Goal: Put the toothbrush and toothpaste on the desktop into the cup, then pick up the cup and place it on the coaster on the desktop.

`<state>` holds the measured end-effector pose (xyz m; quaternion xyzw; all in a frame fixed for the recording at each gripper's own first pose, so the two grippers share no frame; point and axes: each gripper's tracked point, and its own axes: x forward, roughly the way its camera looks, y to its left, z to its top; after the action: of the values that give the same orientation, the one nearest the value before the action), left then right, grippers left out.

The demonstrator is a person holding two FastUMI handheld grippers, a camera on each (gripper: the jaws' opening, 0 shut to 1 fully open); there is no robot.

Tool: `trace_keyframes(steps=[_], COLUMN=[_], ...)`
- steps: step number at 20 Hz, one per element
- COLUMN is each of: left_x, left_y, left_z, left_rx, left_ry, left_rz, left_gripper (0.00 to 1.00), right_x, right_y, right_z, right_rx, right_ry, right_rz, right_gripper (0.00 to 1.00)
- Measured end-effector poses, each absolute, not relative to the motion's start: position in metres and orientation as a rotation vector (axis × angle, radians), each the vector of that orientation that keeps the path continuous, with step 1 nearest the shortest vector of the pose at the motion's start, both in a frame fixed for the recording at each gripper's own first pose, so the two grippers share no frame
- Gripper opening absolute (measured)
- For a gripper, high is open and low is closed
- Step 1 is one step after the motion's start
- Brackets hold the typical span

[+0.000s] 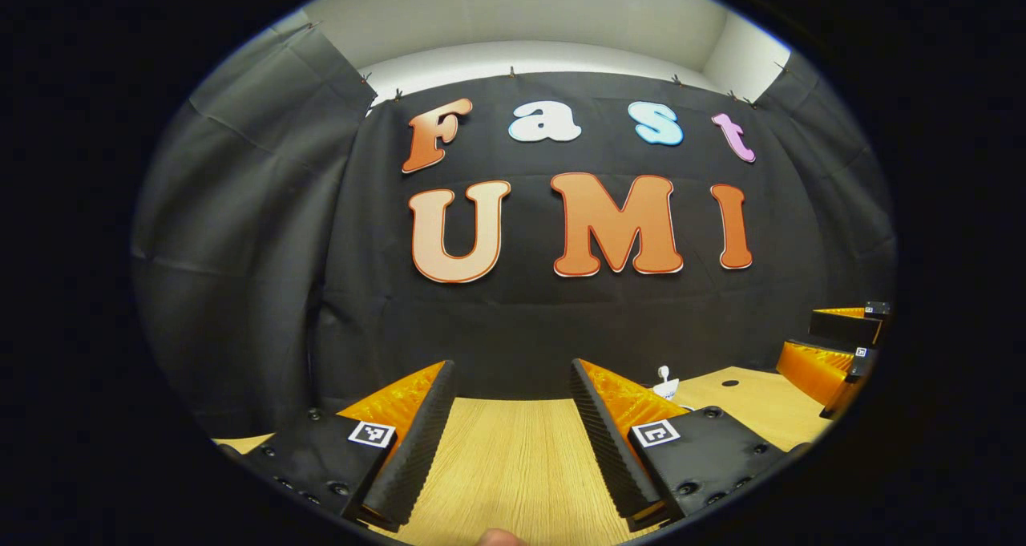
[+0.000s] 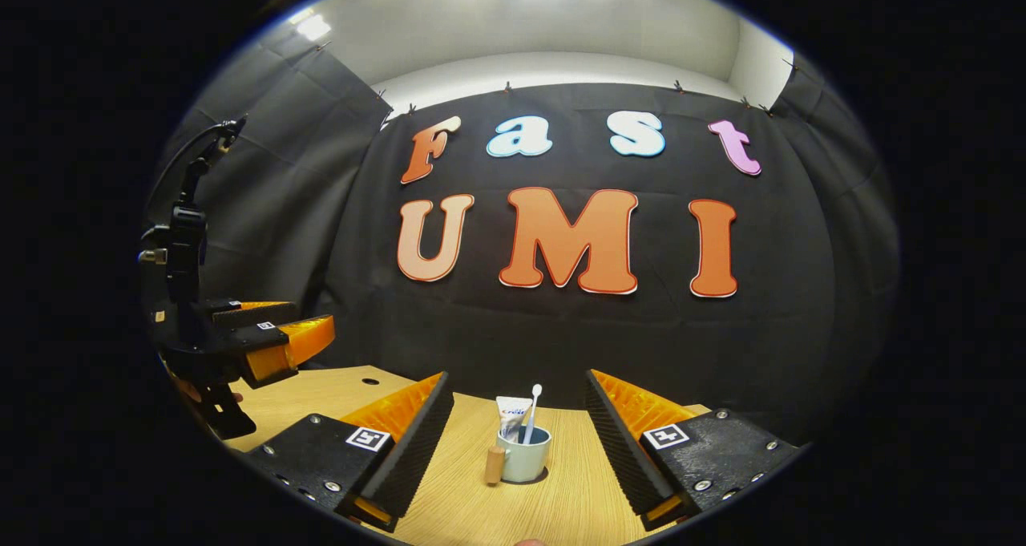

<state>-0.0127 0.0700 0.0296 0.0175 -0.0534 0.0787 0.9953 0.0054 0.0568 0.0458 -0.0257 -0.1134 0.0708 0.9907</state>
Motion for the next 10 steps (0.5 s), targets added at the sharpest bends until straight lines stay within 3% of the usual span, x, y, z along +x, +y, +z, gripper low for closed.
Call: trace_keyframes(steps=[10], left_x=[-0.0175], left_y=[0.0671], left_z=[0.0224], left_rx=[0.053], left_ry=[-0.131], left_rz=[0.165], left_gripper=[0.92], right_x=[0.0072], right_y=[0.0570], right_z=[0.0429], right_rx=[-0.040], right_ry=[-0.228], right_rz=[0.149], right_gripper=[0.99])
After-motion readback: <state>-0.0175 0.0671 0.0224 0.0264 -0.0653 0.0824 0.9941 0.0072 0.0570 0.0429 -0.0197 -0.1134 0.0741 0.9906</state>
